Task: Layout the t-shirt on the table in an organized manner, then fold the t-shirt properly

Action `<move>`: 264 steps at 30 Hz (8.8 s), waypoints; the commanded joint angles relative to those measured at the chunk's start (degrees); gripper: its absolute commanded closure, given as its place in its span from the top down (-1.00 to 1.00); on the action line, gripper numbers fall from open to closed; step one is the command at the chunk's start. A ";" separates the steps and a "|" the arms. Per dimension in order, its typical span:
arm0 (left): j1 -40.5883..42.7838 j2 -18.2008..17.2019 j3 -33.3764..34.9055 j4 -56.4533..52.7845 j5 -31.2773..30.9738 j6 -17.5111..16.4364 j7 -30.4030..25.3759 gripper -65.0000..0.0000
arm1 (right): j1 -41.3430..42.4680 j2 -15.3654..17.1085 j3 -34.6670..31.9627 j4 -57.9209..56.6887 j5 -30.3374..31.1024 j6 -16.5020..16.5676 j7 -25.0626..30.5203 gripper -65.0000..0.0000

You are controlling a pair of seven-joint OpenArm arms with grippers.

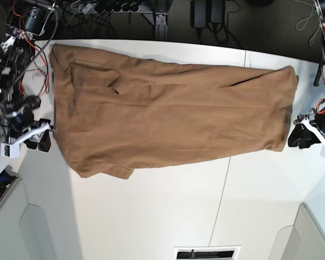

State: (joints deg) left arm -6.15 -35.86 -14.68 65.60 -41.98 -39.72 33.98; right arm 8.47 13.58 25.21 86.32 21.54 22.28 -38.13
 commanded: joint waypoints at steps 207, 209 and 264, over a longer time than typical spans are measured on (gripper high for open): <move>26.69 7.48 -27.89 10.43 -32.28 -0.28 17.55 -0.07 | -11.47 -9.16 -1.99 14.93 17.75 10.64 -8.85 0.00; 26.60 8.98 -27.71 10.43 -29.97 -0.28 15.23 -0.07 | -11.85 -9.18 -1.99 14.93 17.70 10.62 -8.79 0.00; 15.08 16.55 -19.71 10.03 -6.69 2.64 4.79 -0.83 | -12.00 -9.68 -2.03 14.93 17.94 10.58 -8.92 0.00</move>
State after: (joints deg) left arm 9.43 -18.39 -34.28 74.91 -47.66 -36.86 39.51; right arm -4.14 3.60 23.18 100.22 38.15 32.21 -48.27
